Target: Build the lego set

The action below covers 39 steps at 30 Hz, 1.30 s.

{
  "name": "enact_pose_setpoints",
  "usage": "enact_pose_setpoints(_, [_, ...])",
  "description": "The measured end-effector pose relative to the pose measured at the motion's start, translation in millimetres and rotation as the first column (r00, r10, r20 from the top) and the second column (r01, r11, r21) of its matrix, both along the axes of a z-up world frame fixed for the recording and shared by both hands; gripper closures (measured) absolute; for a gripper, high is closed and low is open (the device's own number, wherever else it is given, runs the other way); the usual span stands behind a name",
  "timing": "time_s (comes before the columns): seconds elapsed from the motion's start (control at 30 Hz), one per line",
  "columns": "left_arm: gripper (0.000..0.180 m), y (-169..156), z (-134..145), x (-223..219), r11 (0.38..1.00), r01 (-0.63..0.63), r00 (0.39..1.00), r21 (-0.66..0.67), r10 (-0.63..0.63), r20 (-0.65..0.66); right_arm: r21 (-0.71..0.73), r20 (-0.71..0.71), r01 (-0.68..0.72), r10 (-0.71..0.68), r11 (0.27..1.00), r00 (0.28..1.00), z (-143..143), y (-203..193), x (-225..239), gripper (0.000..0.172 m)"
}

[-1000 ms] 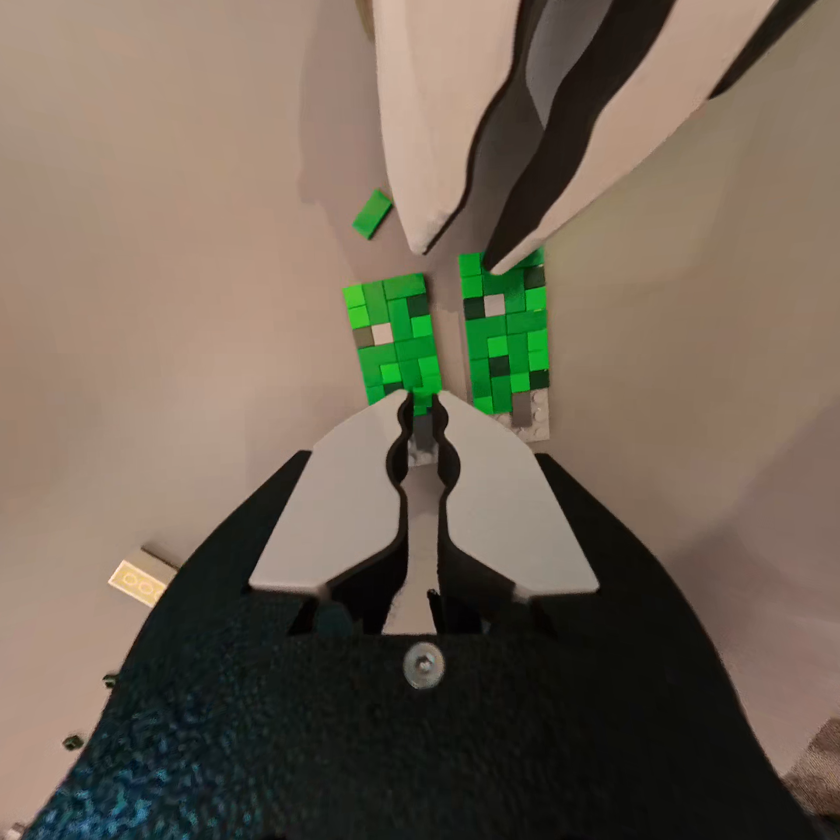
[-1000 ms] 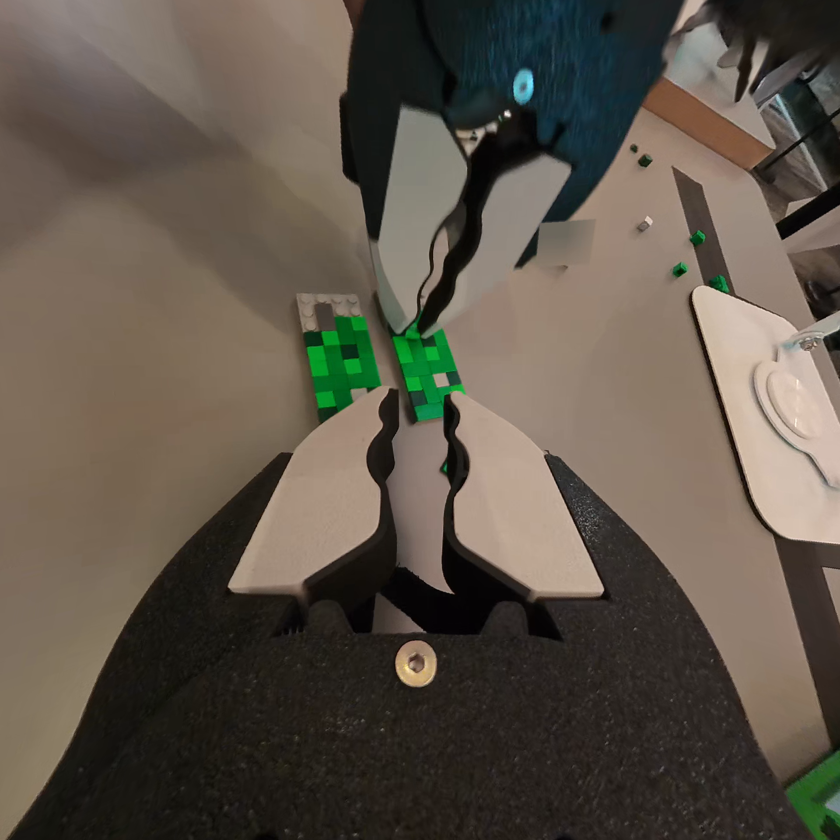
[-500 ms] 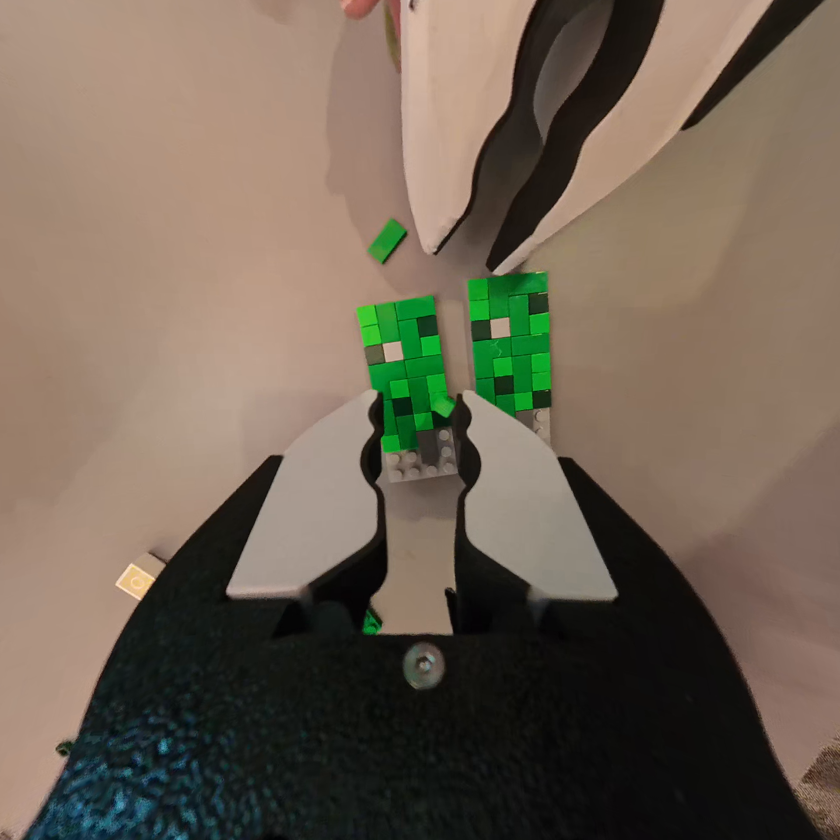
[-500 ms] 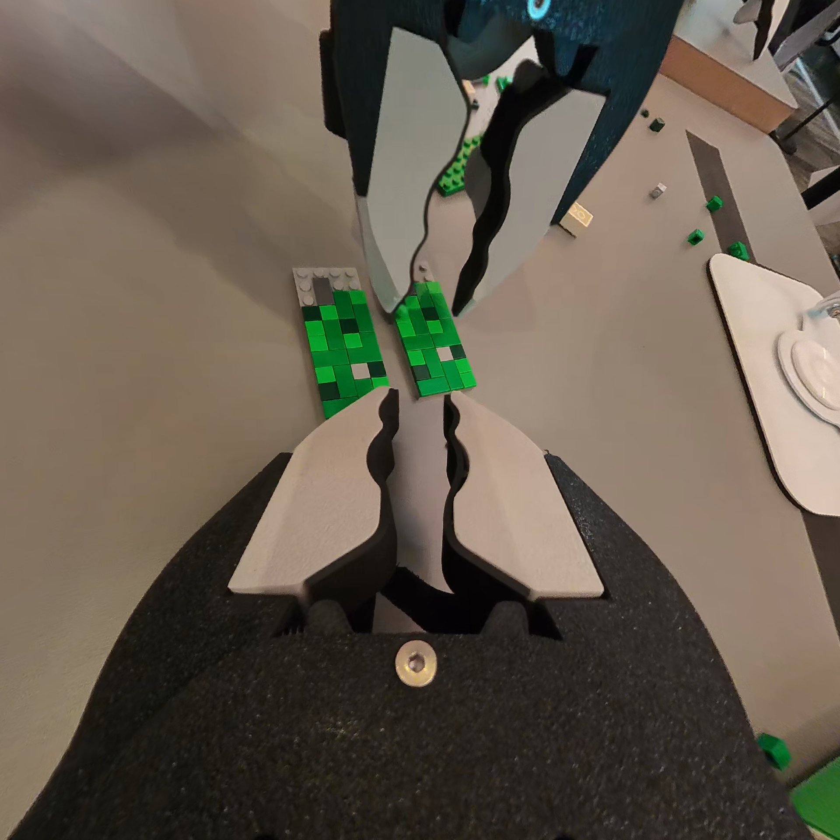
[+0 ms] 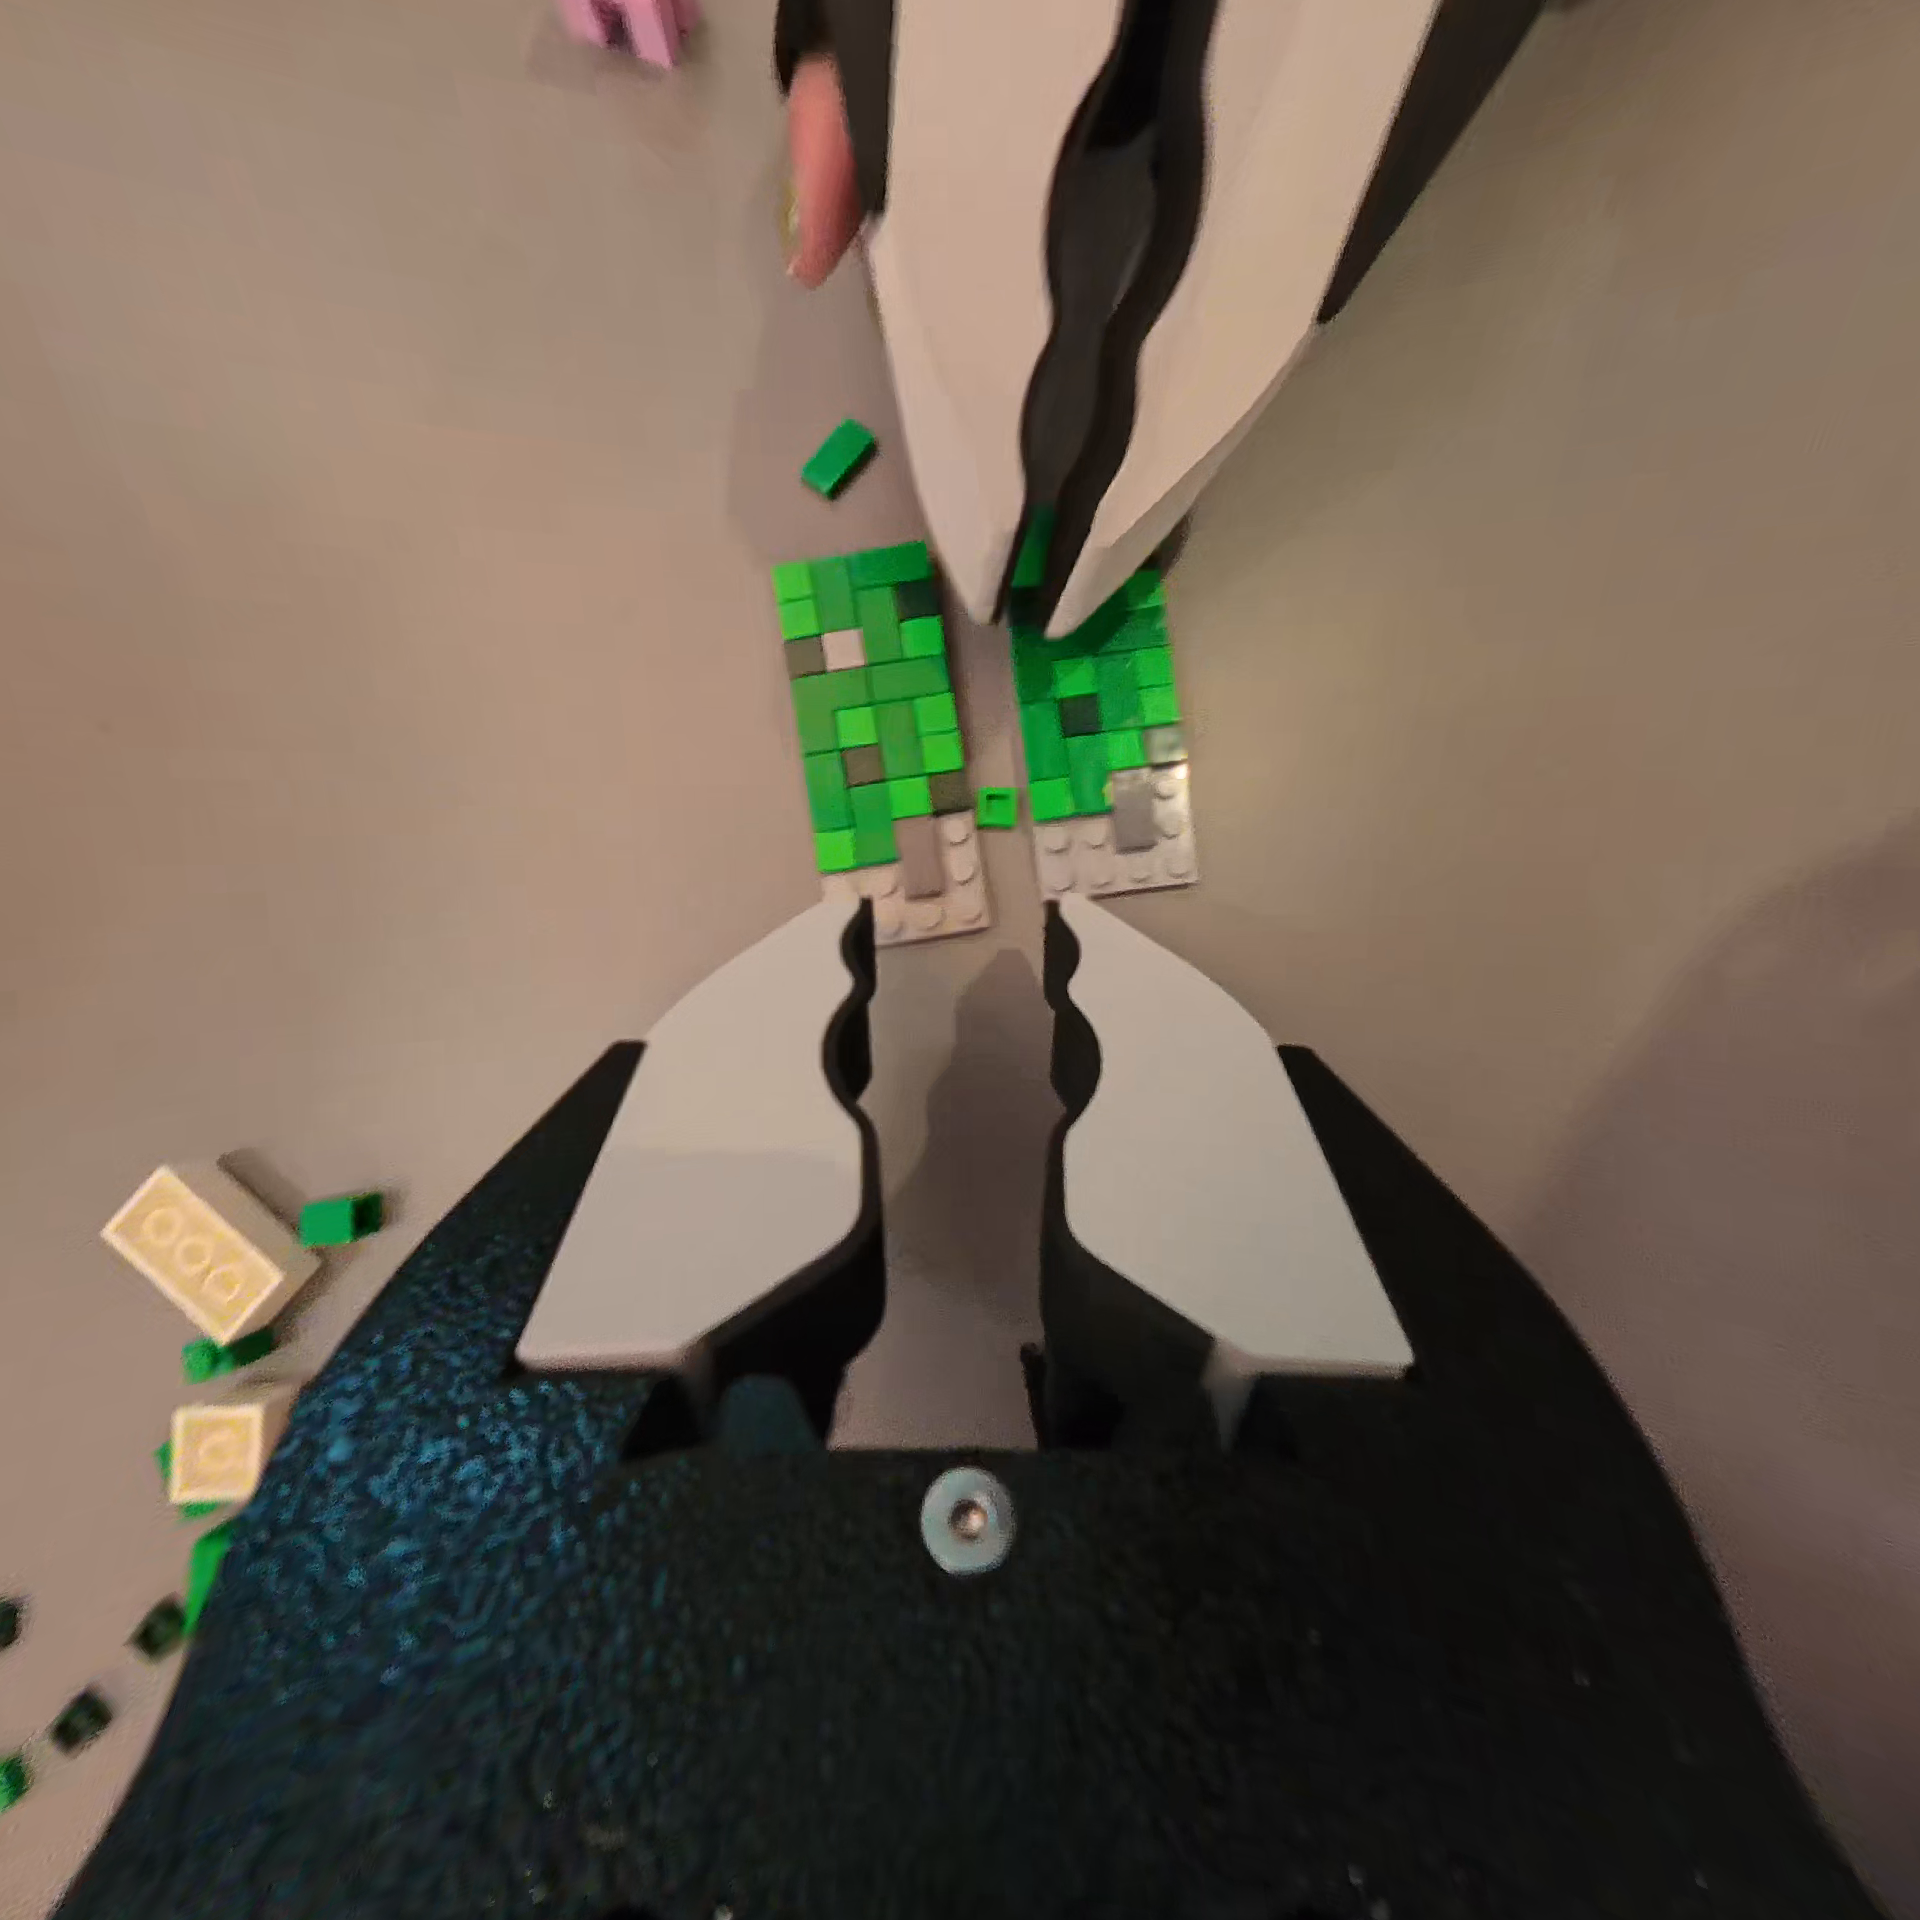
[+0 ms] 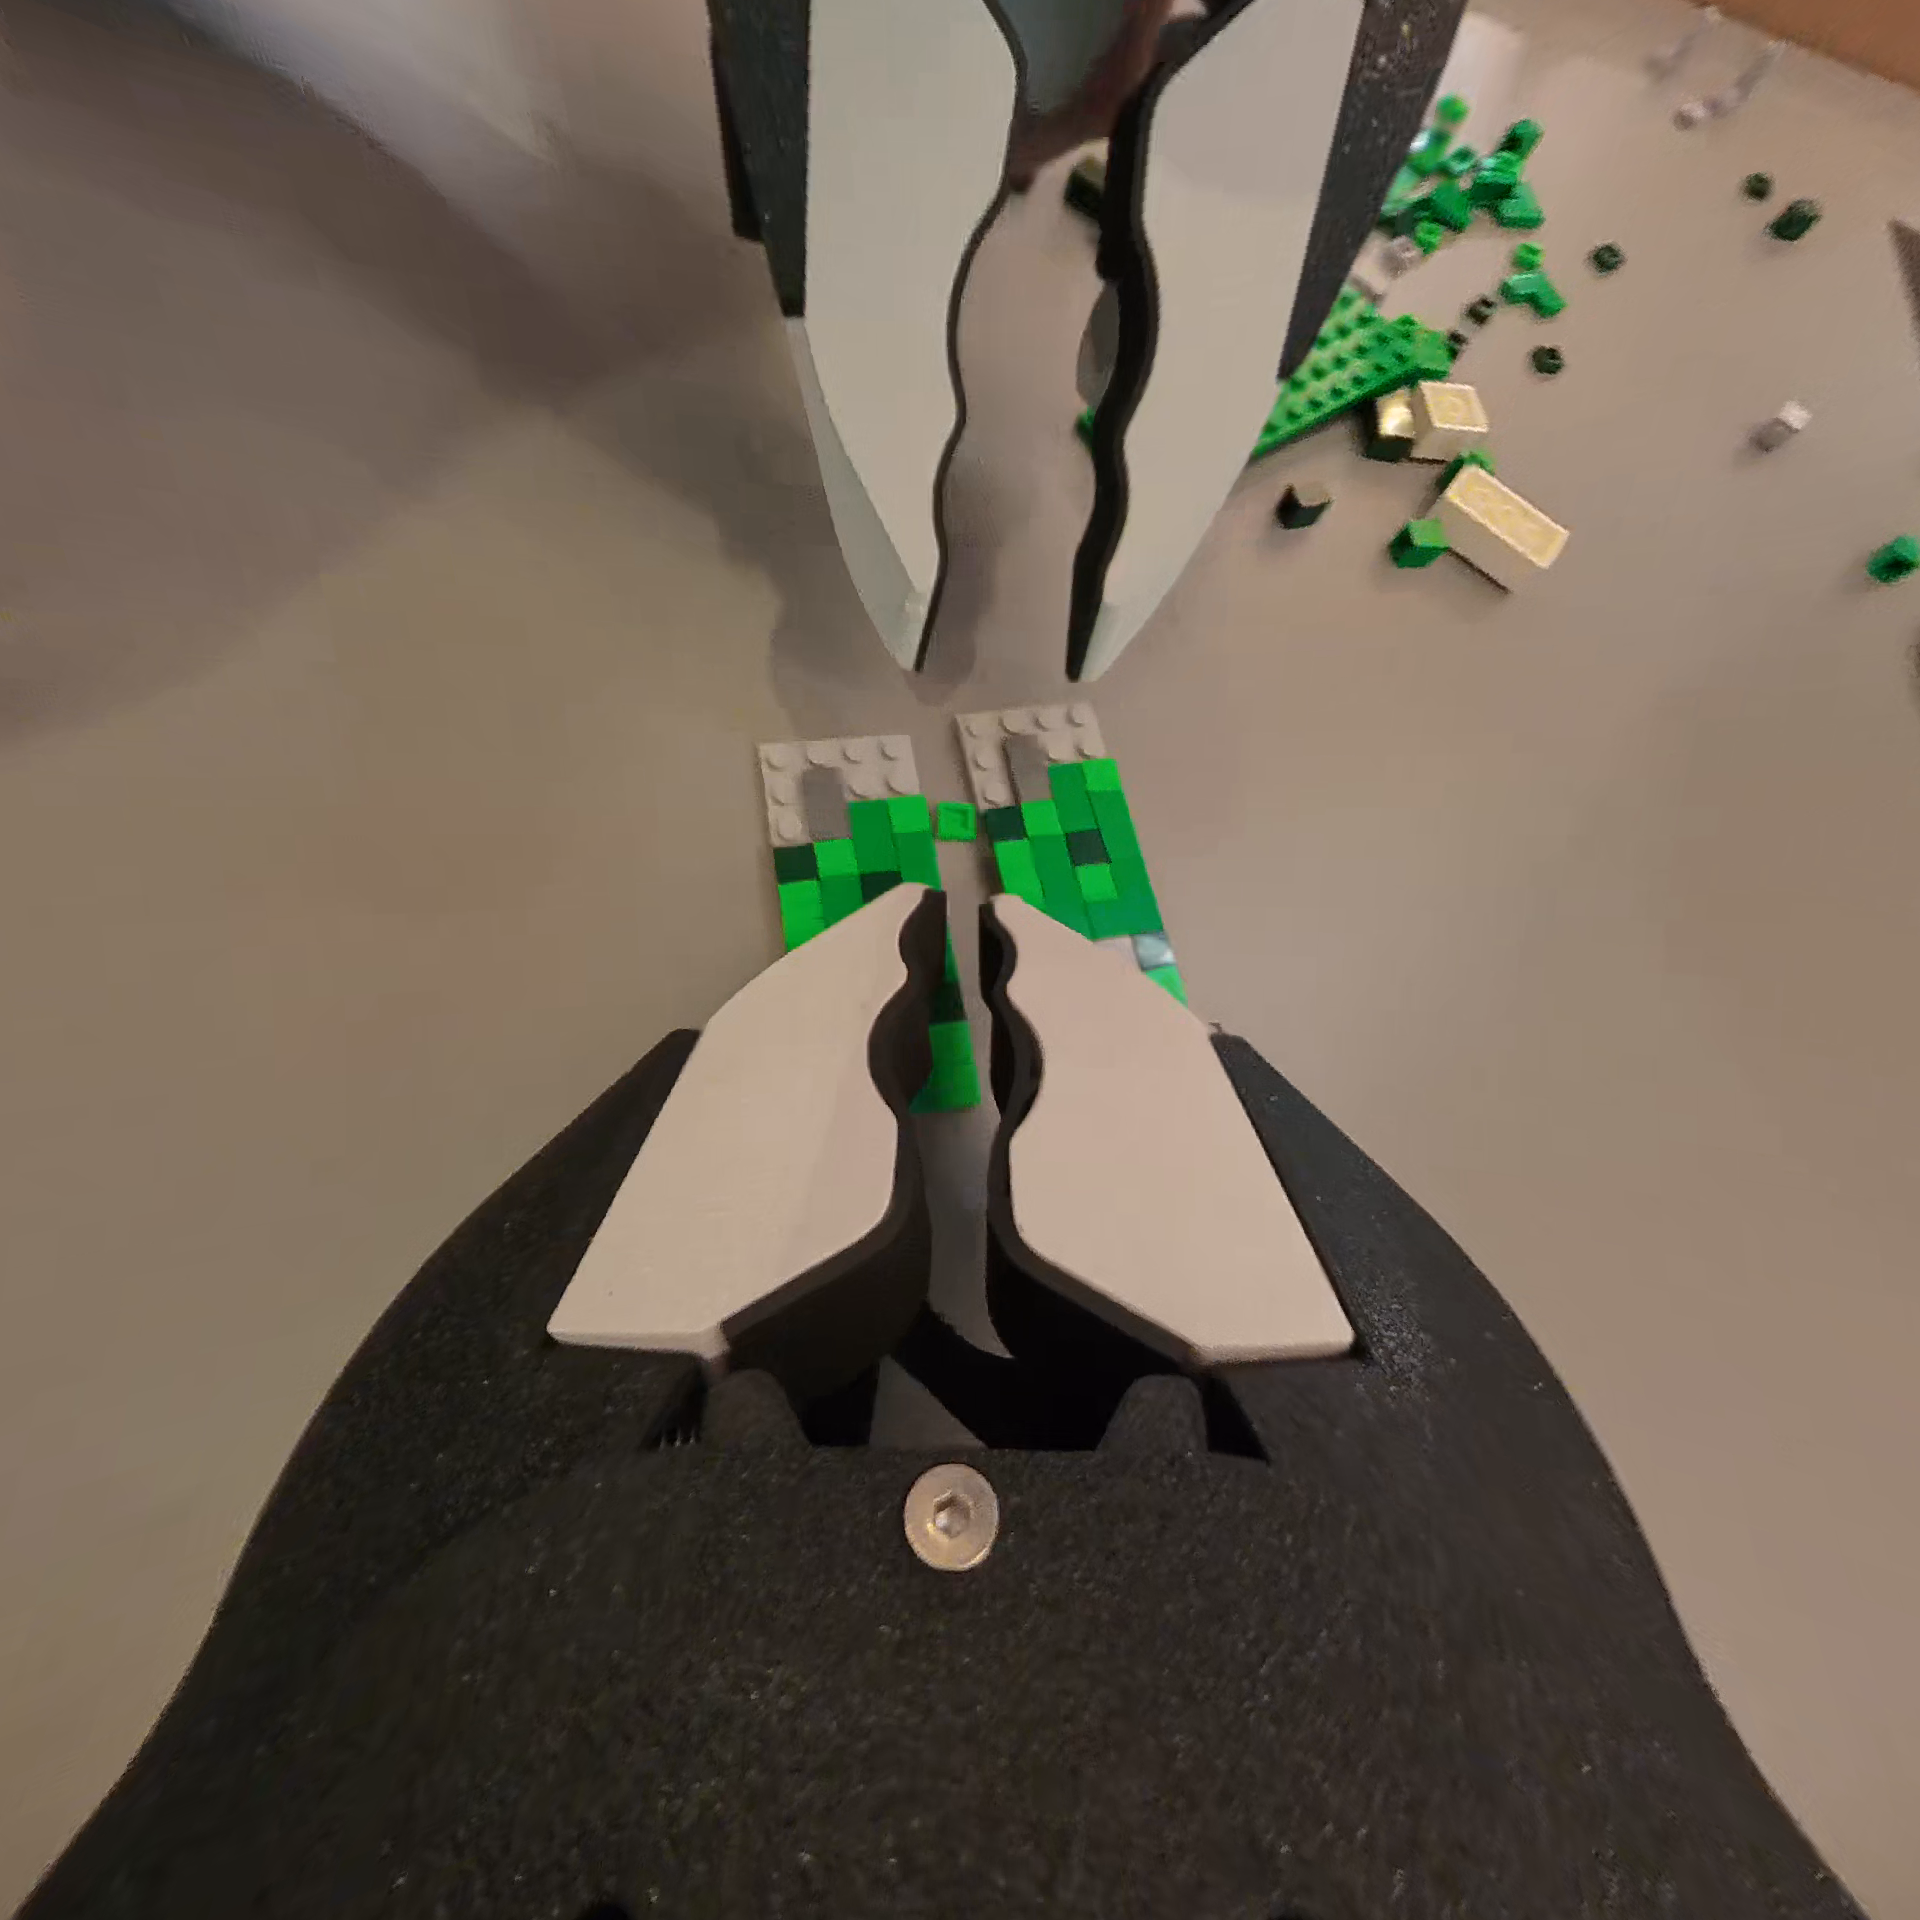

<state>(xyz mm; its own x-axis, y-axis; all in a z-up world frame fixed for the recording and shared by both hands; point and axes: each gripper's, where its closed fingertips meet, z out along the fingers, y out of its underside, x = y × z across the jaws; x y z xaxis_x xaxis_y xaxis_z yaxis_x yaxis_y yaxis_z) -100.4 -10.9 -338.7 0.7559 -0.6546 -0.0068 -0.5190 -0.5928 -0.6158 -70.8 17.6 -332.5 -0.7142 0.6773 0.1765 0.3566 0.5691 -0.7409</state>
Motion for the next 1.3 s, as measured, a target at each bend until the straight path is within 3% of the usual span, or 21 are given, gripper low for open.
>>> enact_pose_setpoints(0.2, [0.155, -8.9, -12.7, 2.7, 1.0, 0.021, 1.0, -0.003, -0.021, 0.005, 0.067, 0.114, 0.009, -0.017, 0.998, 0.993, -9.9, 3.5, 0.1, 0.172])
enact_pose_setpoints(0.37, [0.154, -3.5, -14.1, -1.0, 0.999, -0.012, 0.996, 0.029, 0.01, 0.091, -0.014, 0.227, 0.041, -0.037, 0.999, 0.973, -14.0, 8.2, -4.1, 0.172])
enact_pose_setpoints(0.57, [0.129, 10.1, -14.5, -16.1, 0.991, -0.098, 0.993, 0.087, 0.091, 0.071, 0.089, 0.097, 0.137, -0.146, 0.987, 0.985, -14.2, 23.1, -34.4, 0.172])
enact_pose_setpoints(0.8, [0.134, 14.8, -19.5, -11.4, 0.993, -0.083, 0.995, 0.082, 0.078, 0.065, -0.026, 0.187, 0.008, -0.003, 1.0, 0.982, -2.7, 8.5, -12.8, 0.172])
enact_pose_setpoints(0.9, [0.148, 29.7, -17.8, -14.1, 0.983, -0.141, 0.99, 0.12, 0.137, 0.046, -0.026, 0.189, 0.012, -0.007, 1.0, 0.982, -3.8, 10.1, -13.4, 0.172])
enact_pose_setpoints(1.07, [0.149, 44.3, -17.5, -23.0, 0.948, -0.281, 0.959, 0.146, 0.272, 0.082, 0.031, 0.194, -0.017, 0.011, 0.999, 0.981, -13.5, 6.3, -16.1, 0.172])
enact_pose_setpoints(1.13, [0.148, 45.1, -17.3, -29.9, 0.928, -0.336, 0.942, 0.163, 0.326, 0.082, 0.041, 0.229, -0.04, 0.029, 0.998, 0.973, -18.4, 3.0, -13.5, 0.171])
enact_pose_setpoints(1.2, [0.134, 43.0, -14.4, -38.5, 0.906, -0.375, 0.927, 0.199, 0.367, 0.074, 0.067, 0.24, -0.042, 0.025, 0.997, 0.97, -21.1, 4.1, -12.6, 0.171])
enact_pose_setpoints(1.3, [0.133, 36.8, -1.5, -44.4, 0.875, -0.408, 0.913, 0.26, 0.387, 0.13, 0.07, 0.283, -0.082, 0.059, 0.994, 0.957, -21.1, 2.4, -4.7, 0.172])
